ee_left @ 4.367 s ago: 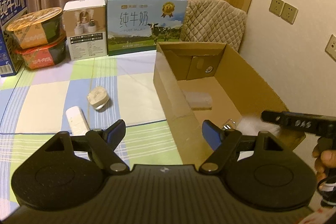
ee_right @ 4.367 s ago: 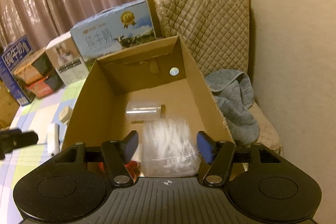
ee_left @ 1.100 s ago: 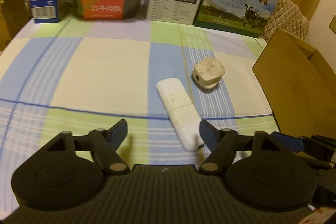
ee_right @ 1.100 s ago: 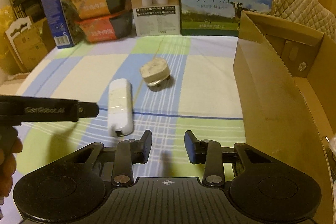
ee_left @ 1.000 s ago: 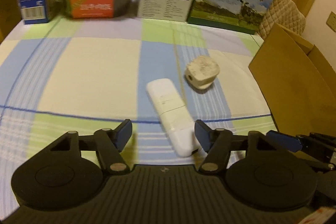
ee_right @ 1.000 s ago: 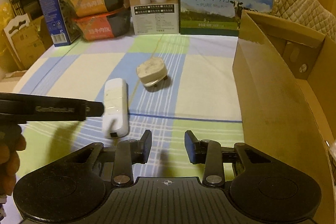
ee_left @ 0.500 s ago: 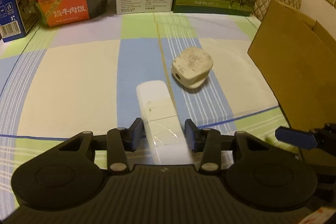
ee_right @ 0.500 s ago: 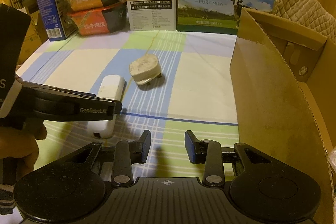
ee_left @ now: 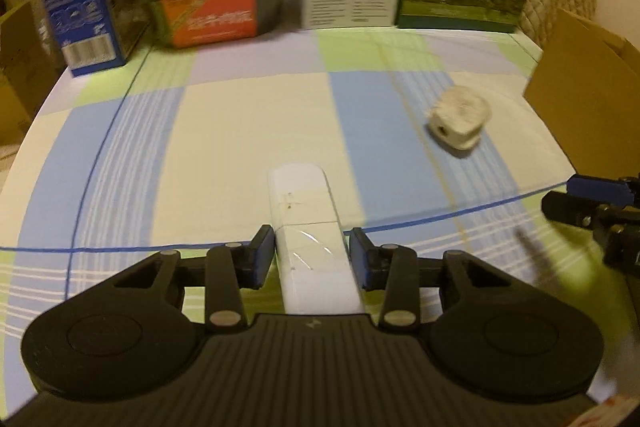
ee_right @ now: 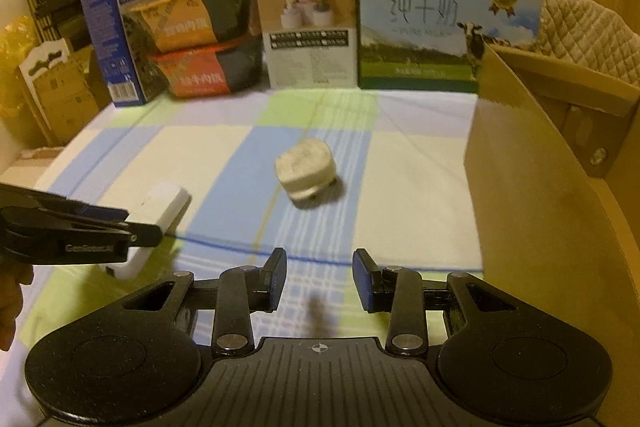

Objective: Organize rigid objects
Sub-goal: 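Grasp the white plug adapter with the right gripper while the left holds the remote, then carry the remote and plug adapter over the cardboard box with both grippers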

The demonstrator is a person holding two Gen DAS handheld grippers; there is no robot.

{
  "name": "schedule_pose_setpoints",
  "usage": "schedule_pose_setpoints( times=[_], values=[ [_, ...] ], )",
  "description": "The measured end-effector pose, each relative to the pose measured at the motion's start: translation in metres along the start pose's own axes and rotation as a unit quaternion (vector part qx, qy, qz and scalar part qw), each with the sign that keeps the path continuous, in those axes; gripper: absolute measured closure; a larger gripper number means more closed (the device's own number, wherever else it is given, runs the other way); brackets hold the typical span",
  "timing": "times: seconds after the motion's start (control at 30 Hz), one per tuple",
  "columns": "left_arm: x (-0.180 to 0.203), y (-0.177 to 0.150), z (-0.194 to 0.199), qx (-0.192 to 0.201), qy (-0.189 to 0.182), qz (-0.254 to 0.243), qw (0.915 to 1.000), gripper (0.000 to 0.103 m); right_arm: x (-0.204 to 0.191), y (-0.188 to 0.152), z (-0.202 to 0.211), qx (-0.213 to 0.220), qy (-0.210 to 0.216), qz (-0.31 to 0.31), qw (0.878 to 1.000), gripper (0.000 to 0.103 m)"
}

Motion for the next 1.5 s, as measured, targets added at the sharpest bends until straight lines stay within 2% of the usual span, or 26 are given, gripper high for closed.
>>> schedule_pose_setpoints(
  times=[0.03, 0.1, 0.2, 0.37, 0.63, 0.8, 1.0, 1.17, 1.23, 1.3, 1.5],
  values=[
    [-0.005, 0.0, -0.001, -0.002, -0.002, 0.006, 1.0, 0.067, 0.0, 0.001, -0.003, -0.001, 0.001, -0.001, 1.0, 0.064],
    [-0.012, -0.002, -0.004, -0.005, -0.011, 0.019, 0.9997, 0.067, 0.0, 0.003, -0.009, -0.005, 0.006, -0.006, 1.0, 0.049],
    [-0.014, -0.003, -0.008, -0.004, -0.007, 0.028, 0.9996, 0.064, 0.0, 0.007, -0.019, -0.004, 0.006, -0.01, 1.0, 0.046],
    [-0.003, -0.007, -0.012, -0.01, 0.021, -0.003, 0.9997, 0.064, -0.001, 0.014, -0.031, 0.003, 0.002, -0.006, 1.0, 0.045],
    [-0.007, 0.001, -0.007, 0.008, 0.026, 0.017, 0.9995, 0.068, 0.002, 0.027, -0.048, 0.026, -0.004, -0.002, 1.0, 0.043],
    [-0.011, 0.004, -0.008, 0.011, 0.025, 0.023, 0.9994, 0.068, 0.003, 0.033, -0.062, 0.034, -0.01, 0.012, 0.999, 0.034],
    [-0.013, 0.004, -0.007, 0.015, 0.02, 0.033, 0.9991, 0.068, -0.007, 0.036, -0.08, 0.039, -0.025, 0.095, 0.994, 0.034],
    [-0.012, 0.003, -0.009, 0.013, 0.015, 0.035, 0.9992, 0.068, -0.019, 0.029, -0.093, 0.04, -0.036, 0.178, 0.983, 0.034],
    [-0.012, 0.003, -0.01, 0.013, 0.013, 0.036, 0.9992, 0.068, -0.02, 0.028, -0.097, 0.04, -0.034, 0.183, 0.982, 0.036],
    [-0.013, 0.003, -0.01, 0.014, 0.012, 0.036, 0.9992, 0.068, -0.022, 0.027, -0.098, 0.038, -0.039, 0.186, 0.981, 0.056],
    [-0.014, 0.003, -0.009, 0.016, 0.005, 0.036, 0.9992, 0.068, -0.025, 0.026, -0.088, 0.029, -0.038, 0.169, 0.984, 0.056]
  ],
)
Point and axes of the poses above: each gripper's, at about its wrist camera, not at the fingertips, and z roughly against the way its jaws point, x to its right, y to its top, the point moved 2 cm from there along -z, roughly the way its jaws point, and after that the axes turned 9 degrees about z, right-handed, at the moved point
